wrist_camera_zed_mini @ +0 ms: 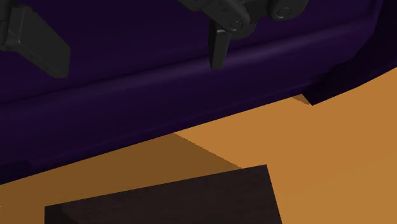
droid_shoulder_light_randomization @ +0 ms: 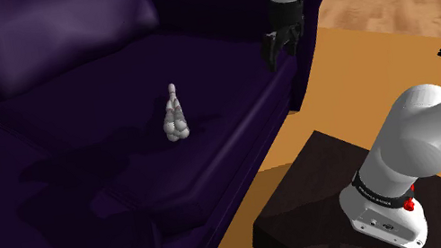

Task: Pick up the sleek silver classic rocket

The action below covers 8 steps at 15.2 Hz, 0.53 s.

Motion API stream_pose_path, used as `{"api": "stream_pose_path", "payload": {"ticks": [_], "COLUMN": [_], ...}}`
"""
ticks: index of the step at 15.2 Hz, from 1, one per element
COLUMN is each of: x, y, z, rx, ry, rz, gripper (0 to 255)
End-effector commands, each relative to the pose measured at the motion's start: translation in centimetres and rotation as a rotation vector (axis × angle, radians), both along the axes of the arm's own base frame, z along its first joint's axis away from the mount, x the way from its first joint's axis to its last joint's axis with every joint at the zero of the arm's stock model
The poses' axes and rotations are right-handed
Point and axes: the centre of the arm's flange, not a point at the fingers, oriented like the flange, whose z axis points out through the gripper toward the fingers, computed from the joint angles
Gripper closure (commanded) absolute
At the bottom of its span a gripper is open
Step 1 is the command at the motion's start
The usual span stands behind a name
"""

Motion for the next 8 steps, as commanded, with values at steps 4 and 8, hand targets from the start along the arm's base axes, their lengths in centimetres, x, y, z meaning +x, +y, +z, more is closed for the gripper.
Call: {"api": "stream_pose_path", "payload": {"ticks": [4,8], "x": [2.9,7.0], "y": [2.8,6.2], "z": [-0.8,-1.9], "rx": [0.012,0.028], "ry": [0.024,0.056], "rz": [-0.057,-0.132], "gripper": [0,0]}}
